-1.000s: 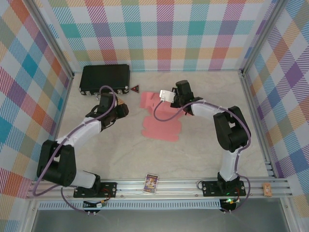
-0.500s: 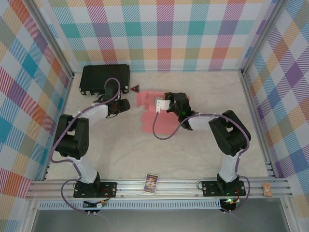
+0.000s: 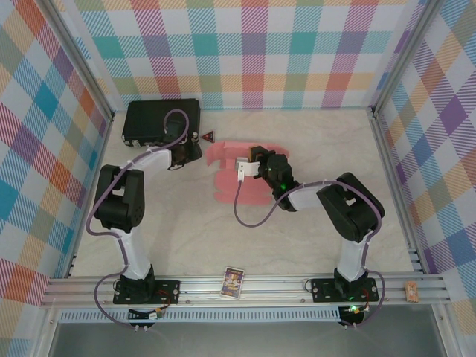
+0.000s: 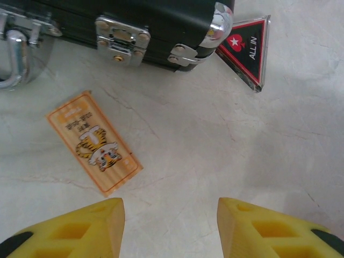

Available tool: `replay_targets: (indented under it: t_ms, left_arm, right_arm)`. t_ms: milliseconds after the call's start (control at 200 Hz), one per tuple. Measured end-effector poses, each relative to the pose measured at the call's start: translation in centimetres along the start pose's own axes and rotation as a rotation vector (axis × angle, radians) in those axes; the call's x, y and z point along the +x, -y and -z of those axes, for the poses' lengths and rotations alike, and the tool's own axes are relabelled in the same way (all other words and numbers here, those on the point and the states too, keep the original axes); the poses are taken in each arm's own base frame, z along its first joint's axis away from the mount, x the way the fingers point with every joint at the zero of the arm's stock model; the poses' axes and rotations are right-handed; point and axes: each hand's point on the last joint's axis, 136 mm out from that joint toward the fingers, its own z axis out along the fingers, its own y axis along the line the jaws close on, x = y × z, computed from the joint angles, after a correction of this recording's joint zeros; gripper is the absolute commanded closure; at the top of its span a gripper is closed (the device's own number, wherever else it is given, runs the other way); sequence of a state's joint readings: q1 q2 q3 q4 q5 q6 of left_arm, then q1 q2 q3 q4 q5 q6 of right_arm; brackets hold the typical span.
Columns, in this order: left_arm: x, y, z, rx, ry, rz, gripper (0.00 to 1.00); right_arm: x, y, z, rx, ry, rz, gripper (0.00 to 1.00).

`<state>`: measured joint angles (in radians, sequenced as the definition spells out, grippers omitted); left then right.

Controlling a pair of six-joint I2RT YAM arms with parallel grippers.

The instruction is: Fold the paper box

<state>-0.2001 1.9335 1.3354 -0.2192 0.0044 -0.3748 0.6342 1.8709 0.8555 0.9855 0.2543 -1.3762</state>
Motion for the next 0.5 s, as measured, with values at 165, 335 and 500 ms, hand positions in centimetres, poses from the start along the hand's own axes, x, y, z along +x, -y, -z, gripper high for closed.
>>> replay_targets:
  t_ms: [165, 335, 500]
  left_arm:
    - [0.7, 1.0, -1.0, 0.059, -0.044, -0.04, 0.54]
    - [1.5, 2.6, -1.1, 0.152, -0.087, -0.085, 0.56]
    - [2.2, 3.8, -0.8, 0.226, -0.116, -0.128, 0.57]
  right_arm:
    - [-0.4, -0.1, 0.1, 0.032, 0.008, 0.005, 0.98]
    - [-0.7, -1.4, 0.1, 0.026, 0.007, 0.023, 0.98]
    - [-0.8, -2.4, -0.1, 0.026, 0.002, 0.039, 0.97]
